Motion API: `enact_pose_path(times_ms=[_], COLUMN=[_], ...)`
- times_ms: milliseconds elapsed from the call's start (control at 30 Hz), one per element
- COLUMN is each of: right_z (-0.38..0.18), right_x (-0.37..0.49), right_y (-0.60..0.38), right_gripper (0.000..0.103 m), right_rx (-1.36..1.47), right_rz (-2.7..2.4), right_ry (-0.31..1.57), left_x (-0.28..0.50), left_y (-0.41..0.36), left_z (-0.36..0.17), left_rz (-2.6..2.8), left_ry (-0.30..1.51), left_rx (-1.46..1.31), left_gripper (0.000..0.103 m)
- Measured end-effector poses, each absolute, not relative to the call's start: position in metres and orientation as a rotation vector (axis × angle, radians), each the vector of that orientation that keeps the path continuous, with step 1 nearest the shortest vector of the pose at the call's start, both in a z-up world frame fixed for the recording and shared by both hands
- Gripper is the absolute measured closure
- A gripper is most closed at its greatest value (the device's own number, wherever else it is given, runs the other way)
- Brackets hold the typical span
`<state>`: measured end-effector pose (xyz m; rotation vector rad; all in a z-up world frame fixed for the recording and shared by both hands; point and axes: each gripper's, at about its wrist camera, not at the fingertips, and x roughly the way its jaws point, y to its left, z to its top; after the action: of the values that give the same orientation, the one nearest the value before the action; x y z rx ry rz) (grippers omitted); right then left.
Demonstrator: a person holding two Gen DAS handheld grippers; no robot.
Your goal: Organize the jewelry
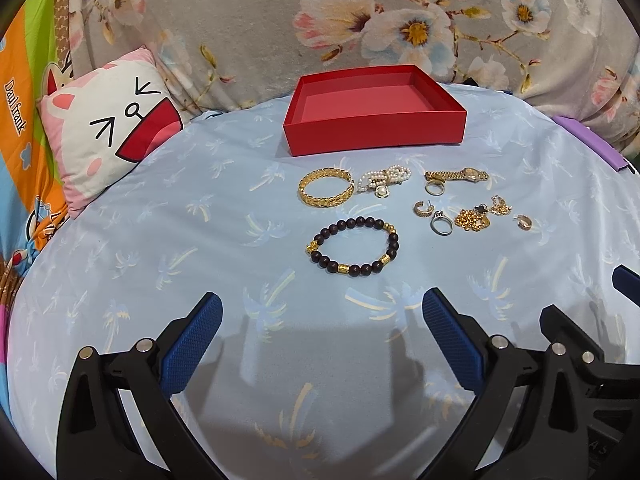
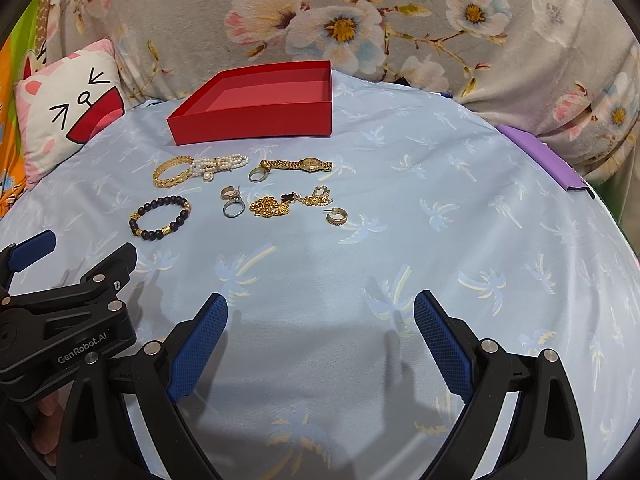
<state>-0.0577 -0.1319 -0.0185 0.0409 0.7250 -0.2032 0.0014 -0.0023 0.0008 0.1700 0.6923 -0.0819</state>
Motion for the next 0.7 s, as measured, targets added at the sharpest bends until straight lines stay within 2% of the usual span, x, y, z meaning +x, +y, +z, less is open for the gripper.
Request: enact_pose_path(times_ms=[700], right_z=[-0.0189], right_x=[-0.0575], right_y=[-0.1321], right_gripper=[0.011], right_rx=[0.041], right_rz=[-0.204], right_ry=[0.725], left_x=[0.0006], left_y=[-0.002], left_z=[0.003], left_rz=[-0.082], left_ry=[0.69], left_rx=[0.17], left_gripper=[0.005])
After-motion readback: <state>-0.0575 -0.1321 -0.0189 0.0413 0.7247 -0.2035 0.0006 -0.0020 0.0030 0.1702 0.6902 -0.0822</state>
